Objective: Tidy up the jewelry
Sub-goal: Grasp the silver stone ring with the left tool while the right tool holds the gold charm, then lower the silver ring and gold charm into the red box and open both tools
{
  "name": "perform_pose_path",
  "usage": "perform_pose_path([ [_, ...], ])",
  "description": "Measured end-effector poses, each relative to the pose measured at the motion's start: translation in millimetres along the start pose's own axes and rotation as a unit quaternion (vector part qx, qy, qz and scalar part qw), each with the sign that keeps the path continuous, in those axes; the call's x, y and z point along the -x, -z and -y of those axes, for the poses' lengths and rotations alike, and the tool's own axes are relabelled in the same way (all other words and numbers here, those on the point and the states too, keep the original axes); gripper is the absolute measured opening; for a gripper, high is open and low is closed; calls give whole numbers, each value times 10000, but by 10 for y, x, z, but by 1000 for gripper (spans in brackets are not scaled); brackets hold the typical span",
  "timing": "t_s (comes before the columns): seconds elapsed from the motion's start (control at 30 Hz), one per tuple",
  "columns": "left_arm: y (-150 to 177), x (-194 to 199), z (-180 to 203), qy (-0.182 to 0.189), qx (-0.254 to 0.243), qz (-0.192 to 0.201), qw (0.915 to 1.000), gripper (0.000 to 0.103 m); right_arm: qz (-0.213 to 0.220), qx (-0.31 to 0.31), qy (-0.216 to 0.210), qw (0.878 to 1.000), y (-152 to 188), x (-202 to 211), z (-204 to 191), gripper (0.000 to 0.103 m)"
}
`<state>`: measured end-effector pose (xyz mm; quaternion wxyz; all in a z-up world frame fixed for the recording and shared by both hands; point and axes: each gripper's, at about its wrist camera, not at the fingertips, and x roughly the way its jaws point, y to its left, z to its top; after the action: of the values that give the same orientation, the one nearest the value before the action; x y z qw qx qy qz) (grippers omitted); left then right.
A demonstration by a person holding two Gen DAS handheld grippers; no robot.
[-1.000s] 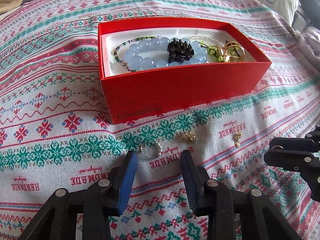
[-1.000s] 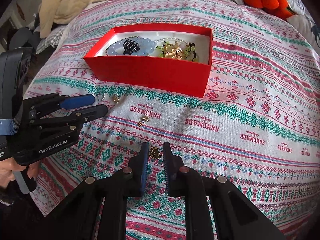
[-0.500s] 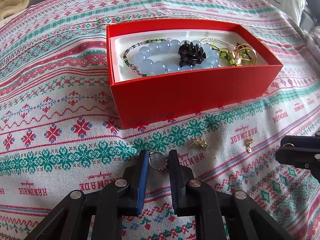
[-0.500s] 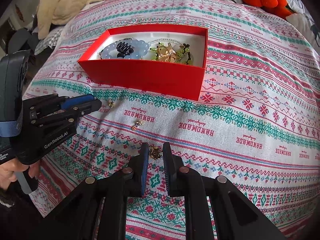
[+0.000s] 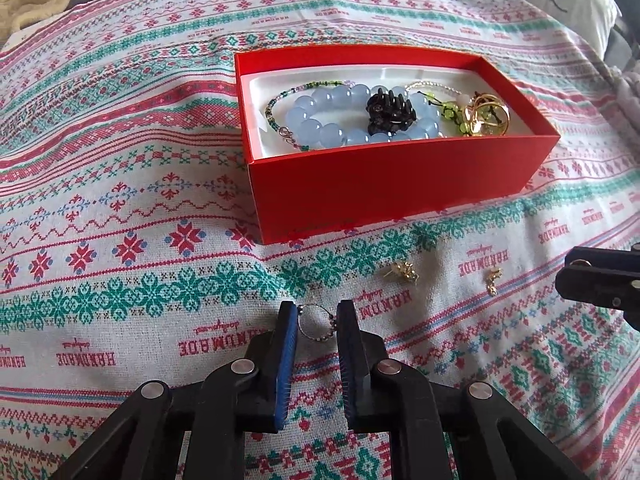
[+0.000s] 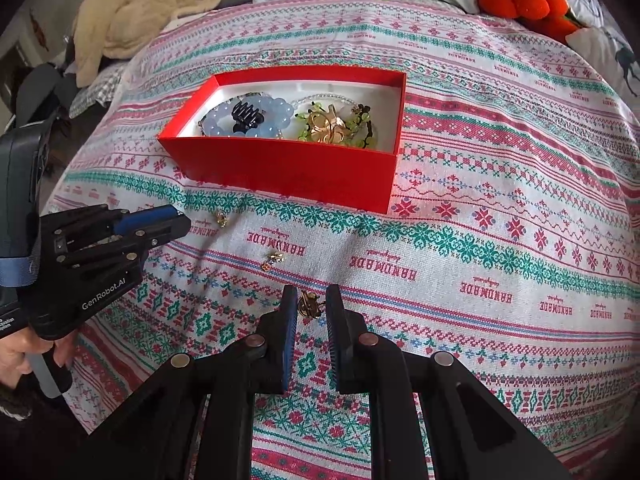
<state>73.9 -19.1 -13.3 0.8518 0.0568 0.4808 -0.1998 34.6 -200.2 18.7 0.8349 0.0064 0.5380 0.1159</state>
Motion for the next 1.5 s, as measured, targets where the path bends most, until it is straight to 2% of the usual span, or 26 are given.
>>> perform_pose_path([
  [0.27,-68,217,-15,27,88,192,9998,14,301,-92,-63,9995,-115,175,-8,15],
  [0.63,-362,448,57,-59,18,618,9981,14,698,-236,7,9973,-446,254,40,15],
  [1.17,-707,204,61,-196,134,736,9970,14,884,-360,194,9952,-766,91,46,15],
  [1.5,-753,10,44,-286,84,734,9969,15,917,-418,295,9945,-891,-47,101,15],
])
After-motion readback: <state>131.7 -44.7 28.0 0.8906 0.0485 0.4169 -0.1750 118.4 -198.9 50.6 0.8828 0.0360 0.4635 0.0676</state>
